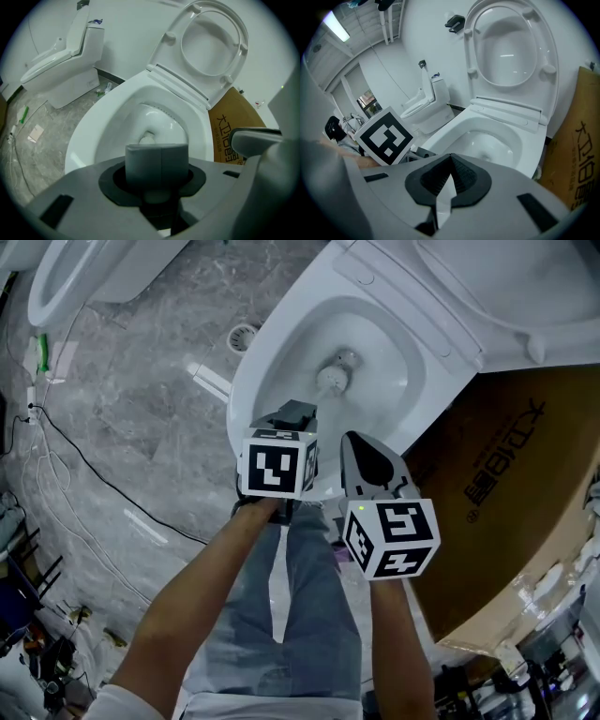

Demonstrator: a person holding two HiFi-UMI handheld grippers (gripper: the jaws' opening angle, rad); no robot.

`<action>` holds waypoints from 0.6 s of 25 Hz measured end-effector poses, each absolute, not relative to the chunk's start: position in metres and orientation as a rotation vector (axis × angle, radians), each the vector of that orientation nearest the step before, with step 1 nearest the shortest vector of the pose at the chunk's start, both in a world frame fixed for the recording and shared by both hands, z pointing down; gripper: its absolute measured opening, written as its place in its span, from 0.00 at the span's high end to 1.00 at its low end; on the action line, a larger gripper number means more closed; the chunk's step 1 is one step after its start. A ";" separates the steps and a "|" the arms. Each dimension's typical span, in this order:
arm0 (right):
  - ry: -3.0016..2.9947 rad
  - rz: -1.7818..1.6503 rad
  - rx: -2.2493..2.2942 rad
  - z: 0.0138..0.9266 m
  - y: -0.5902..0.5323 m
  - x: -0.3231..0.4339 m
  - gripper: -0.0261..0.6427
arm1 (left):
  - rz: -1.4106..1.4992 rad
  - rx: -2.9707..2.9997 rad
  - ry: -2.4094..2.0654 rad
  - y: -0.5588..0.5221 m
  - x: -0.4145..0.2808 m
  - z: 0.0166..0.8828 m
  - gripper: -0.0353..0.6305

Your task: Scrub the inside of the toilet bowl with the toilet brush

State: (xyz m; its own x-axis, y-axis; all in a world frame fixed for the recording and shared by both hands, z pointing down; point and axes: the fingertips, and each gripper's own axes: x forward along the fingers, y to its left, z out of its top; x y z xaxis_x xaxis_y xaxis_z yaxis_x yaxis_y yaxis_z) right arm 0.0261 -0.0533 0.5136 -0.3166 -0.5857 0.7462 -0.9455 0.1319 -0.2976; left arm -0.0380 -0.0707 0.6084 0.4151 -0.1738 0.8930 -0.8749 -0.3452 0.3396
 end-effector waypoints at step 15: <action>-1.953 1.015 1.478 0.449 -0.046 0.019 0.96 | 1.018 1.751 -0.924 -0.042 -0.070 0.539 0.71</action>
